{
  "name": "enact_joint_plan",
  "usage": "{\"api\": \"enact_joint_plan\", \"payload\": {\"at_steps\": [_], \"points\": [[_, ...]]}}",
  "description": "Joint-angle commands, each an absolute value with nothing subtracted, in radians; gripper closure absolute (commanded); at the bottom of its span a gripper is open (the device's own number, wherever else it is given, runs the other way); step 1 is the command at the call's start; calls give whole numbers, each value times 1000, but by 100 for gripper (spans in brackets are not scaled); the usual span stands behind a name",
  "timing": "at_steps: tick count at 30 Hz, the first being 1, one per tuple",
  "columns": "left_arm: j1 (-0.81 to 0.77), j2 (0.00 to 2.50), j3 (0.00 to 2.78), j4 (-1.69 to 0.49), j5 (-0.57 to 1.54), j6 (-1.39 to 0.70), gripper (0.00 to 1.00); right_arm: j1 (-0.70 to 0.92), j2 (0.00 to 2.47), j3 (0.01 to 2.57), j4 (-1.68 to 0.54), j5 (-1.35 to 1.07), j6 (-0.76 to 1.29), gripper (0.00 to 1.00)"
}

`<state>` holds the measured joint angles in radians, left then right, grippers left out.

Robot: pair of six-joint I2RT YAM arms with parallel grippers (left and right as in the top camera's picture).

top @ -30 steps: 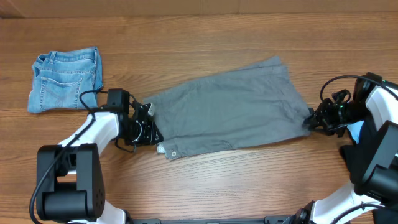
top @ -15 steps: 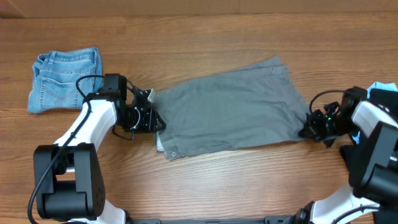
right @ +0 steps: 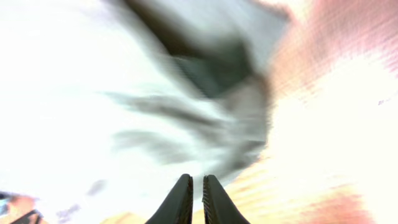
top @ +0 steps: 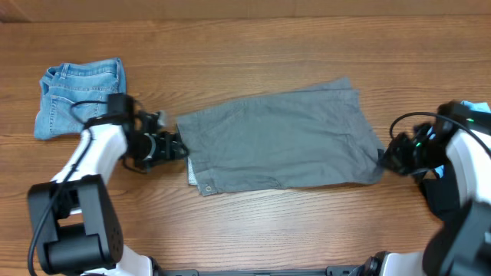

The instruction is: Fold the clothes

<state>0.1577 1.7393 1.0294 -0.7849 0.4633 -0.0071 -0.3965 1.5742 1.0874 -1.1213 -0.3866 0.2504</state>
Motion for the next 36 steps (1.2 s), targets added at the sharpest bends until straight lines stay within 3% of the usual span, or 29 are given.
{"api": "enact_joint_plan", "payload": {"at_steps": [1, 9, 18, 28, 36], "points": [[228, 1745, 1044, -781, 516, -18, 26, -358, 1428, 1132, -1121, -493, 196, 89], [160, 1746, 983, -707, 576, -35, 12, -140, 1388, 1111, -1028, -533, 204, 87], [97, 1746, 852, -533, 566, -147, 16, 147, 1557, 1079, -863, -533, 353, 88], [73, 1826, 820, -467, 570, -152, 23, 348, 1722, 1079, -725, -486, 544, 88], [74, 1896, 820, -500, 567, -96, 12, 442, 1879, 1079, -702, -401, 775, 93]]}}
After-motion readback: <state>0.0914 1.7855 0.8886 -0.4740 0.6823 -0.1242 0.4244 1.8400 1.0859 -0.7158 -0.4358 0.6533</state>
